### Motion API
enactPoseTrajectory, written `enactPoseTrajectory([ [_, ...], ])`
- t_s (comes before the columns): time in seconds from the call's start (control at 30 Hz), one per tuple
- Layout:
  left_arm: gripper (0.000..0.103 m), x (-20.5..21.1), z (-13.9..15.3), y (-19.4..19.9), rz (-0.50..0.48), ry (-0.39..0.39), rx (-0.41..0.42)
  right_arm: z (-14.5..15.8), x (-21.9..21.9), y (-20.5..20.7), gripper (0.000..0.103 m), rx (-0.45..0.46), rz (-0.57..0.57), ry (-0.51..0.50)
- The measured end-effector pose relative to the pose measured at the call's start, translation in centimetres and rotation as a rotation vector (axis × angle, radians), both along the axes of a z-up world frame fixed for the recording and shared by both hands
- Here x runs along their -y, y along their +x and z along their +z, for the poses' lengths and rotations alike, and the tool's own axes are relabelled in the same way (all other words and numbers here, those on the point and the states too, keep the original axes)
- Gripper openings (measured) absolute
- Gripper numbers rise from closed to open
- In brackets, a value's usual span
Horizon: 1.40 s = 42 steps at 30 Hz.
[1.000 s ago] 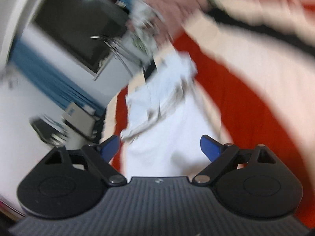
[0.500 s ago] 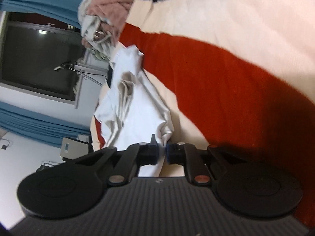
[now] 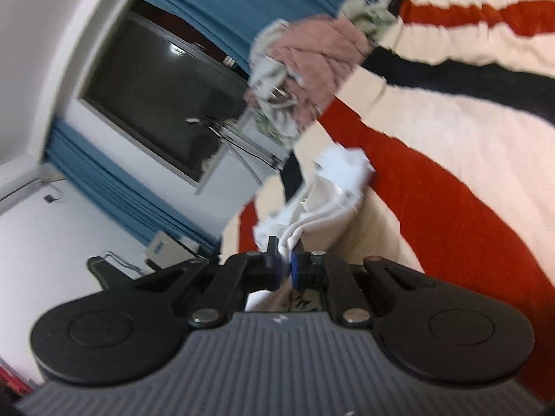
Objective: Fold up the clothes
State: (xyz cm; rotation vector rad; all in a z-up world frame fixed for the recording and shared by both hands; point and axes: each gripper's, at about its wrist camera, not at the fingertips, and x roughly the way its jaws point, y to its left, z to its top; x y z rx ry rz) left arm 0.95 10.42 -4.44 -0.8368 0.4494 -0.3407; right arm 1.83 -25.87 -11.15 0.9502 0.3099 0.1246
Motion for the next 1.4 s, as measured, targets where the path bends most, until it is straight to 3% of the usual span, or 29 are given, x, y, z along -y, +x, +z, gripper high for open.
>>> enactPoseTrajectory([
  [0.17, 0.004, 0.6, 1.1, -8.3, 0.005, 0.027, 0.049, 1.0, -1.1, -8.4, 0.009, 0.060, -0.021, -0.061],
  [0.3, 0.004, 0.8, 2.3, -6.7, -0.005, 0.029, 0.027, 0.7, -1.7, -11.6, 0.009, 0.054, -0.018, -0.107],
  [0.43, 0.004, 1.1, 3.5, -4.2, -0.017, 0.032, 0.001, 0.6, -1.4, -10.5, 0.009, 0.034, -0.041, -0.087],
  [0.53, 0.005, 1.3, 4.4, -2.3, -0.026, 0.033, -0.018, 1.6, -0.8, -8.1, 0.009, 0.013, -0.034, -0.047],
  [0.67, 0.005, 1.6, 5.6, 0.2, -0.038, 0.036, -0.044, 3.7, 0.1, -1.3, 0.009, -0.020, -0.040, -0.051],
  [0.77, 0.005, 2.6, 5.9, 6.5, -0.013, 0.069, -0.090, 4.0, 0.7, 5.7, 0.009, -0.095, -0.030, -0.054],
  [0.83, 0.005, 2.9, 4.4, 10.1, 0.004, 0.087, -0.108, 3.3, 0.9, 10.7, 0.009, -0.153, -0.012, -0.083],
  [1.0, 0.005, 2.8, -0.7, 16.7, 0.027, 0.096, -0.134, -0.9, 1.3, 17.3, 0.009, -0.217, 0.039, -0.089],
  [1.1, 0.005, 2.8, -2.5, 19.2, 0.008, 0.090, -0.140, -3.4, 1.6, 18.7, 0.009, -0.219, 0.048, -0.077],
  [1.33, 0.008, 4.4, -2.8, 22.8, -0.050, 0.223, -0.060, -4.1, 2.9, 21.7, 0.011, -0.172, 0.045, -0.086],
  [1.37, 0.010, 4.4, -3.0, 23.0, -0.058, 0.230, -0.071, -4.1, 2.8, 21.9, 0.011, -0.181, 0.058, -0.100],
  [1.4, 0.028, 4.4, -3.1, 23.3, -0.065, 0.236, -0.085, -4.1, 2.8, 22.2, 0.017, -0.191, 0.071, -0.115],
])
